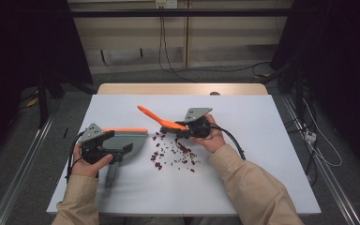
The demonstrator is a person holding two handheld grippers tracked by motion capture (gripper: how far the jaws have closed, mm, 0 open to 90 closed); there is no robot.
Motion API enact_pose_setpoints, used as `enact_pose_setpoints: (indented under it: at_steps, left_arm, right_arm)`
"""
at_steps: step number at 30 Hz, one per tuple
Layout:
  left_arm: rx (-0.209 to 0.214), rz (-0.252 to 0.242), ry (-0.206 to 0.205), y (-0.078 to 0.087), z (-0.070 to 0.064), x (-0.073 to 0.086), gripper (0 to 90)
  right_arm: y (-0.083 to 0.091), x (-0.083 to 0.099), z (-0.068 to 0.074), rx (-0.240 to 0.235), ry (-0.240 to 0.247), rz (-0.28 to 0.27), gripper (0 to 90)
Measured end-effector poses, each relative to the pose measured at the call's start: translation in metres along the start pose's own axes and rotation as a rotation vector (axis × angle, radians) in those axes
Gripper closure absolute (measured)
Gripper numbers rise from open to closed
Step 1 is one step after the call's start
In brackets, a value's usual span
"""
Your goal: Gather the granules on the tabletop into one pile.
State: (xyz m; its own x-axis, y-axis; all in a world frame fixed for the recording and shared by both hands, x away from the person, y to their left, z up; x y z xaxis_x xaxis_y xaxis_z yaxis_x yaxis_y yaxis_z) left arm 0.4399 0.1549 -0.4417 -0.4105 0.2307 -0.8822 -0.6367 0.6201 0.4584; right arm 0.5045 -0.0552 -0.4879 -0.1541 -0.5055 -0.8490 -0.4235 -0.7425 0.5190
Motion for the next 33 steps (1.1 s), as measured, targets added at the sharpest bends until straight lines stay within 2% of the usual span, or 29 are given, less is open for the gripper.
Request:
enact_pose_setpoints:
  at_steps: [7, 12, 14, 19, 23, 29, 31, 33]
  left_arm:
    - [-0.006, 0.006, -0.008, 0.002, 0.001, 0.001, 6.8]
    - [-0.005, 0.005, -0.007, 0.001, -0.001, 0.001, 6.8]
    - [-0.004, 0.006, -0.009, 0.001, -0.001, 0.002, 6.8]
    - [-0.003, 0.01, -0.013, 0.001, -0.002, 0.002, 6.8]
    - [0.002, 0.014, -0.014, 0.0, -0.002, 0.003, 6.8]
    - [-0.001, 0.01, -0.002, 0.002, 0.002, 0.004, 6.8]
    - [-0.003, 0.01, 0.0, 0.002, 0.003, 0.004, 6.8]
    - [-0.004, 0.011, 0.001, 0.003, 0.005, 0.005, 6.8]
  right_arm:
    - [0.015, 0.005, 0.024, -0.031, 0.019, 0.006, 71.4]
    - [0.024, 0.008, 0.034, -0.044, 0.019, 0.006, 71.4]
    - [0.026, 0.007, 0.035, -0.039, 0.007, -0.002, 71.5]
    - [0.026, -0.006, 0.023, -0.016, -0.019, -0.053, 71.5]
    - [0.015, -0.019, 0.006, -0.002, -0.043, -0.079, 71.5]
    - [-0.019, -0.031, -0.013, 0.012, -0.044, -0.071, 71.5]
    - [-0.03, -0.03, -0.016, 0.004, -0.049, -0.06, 71.5]
    - [-0.038, -0.025, -0.016, -0.007, -0.051, -0.026, 71.5]
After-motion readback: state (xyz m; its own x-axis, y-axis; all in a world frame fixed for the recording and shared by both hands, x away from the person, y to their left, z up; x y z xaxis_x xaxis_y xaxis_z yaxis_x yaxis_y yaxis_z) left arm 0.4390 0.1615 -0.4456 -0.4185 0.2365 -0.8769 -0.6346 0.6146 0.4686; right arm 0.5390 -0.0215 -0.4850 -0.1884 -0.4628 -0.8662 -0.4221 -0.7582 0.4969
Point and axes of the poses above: each handheld gripper's, and its own axes: y roughly backward along the jaws, x roughly out of its underside, z roughly to its left, the point moved 10 cm from there along -y, roughly forward along the jaws, and after that the axes turned 2 degrees about -x, right-handed, at the moved point
